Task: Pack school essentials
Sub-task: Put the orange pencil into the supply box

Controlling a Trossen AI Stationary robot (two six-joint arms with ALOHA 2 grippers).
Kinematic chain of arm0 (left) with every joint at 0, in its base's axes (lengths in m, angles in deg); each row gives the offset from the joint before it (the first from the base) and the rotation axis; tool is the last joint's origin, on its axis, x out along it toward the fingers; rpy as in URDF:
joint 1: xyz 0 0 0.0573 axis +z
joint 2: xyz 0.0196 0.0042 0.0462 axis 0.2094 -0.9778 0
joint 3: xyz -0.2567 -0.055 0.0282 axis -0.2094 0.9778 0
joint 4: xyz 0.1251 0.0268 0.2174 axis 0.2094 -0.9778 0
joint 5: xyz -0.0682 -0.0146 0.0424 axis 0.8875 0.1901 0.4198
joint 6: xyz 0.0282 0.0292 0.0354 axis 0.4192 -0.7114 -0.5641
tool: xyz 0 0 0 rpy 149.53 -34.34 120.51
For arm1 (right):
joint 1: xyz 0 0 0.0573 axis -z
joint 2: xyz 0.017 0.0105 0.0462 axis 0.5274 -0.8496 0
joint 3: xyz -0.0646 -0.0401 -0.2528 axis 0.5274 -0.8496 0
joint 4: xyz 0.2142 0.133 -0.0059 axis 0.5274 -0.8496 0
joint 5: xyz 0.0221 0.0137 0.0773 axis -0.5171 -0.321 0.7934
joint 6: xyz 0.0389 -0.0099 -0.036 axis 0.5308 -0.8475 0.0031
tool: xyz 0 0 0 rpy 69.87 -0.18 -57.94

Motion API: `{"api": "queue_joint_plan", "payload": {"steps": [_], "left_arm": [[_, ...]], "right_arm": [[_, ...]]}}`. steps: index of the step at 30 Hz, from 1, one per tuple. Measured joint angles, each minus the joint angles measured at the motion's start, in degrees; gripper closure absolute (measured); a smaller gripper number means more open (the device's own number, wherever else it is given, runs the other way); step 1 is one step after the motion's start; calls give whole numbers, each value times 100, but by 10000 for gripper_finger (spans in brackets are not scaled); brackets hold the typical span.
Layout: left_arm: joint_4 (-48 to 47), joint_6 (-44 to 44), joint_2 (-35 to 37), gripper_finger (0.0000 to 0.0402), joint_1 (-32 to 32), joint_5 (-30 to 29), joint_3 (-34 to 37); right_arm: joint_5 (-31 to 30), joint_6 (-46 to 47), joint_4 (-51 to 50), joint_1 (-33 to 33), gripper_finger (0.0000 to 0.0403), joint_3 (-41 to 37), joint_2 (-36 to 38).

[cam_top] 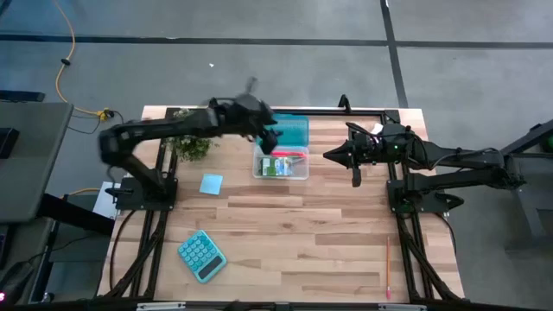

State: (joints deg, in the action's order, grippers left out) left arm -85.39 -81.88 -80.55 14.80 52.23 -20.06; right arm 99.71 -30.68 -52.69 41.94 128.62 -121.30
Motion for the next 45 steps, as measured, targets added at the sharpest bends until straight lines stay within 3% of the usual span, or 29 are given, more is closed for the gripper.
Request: {"api": "queue_joint_plan", "payload": {"steps": [5,11,15,18,24,30,38,45], "left_arm": [[322,379,1567,204,-573,-182,427],[1730,368,3350,214,-1814,-744,1824],[2349,338,4236,221,-2540,-802,2770],[2633,382,4655,229,-2923,-1249,3344],[2854,78,5028,249,-3118,-1888,3835],[2832,-180,5119,286,-3114,-1696,3840],[2771,-227,5112,392,-3116,-1491,3840],[2774,-269,5112,400,-3116,-1487,3840]], "right_arm": [[13,-2,-104,-2,403,0,0],[59,-2,-145,-2,403,0,0],[61,-2,-145,-2,403,0,0],[61,-2,-145,-2,403,0,0],[63,-2,-145,-2,403,0,0],[66,-2,-144,-2,403,0,0],[68,136,-143,-2,403,0,0],[70,133,-143,-4,403,0,0]]}}
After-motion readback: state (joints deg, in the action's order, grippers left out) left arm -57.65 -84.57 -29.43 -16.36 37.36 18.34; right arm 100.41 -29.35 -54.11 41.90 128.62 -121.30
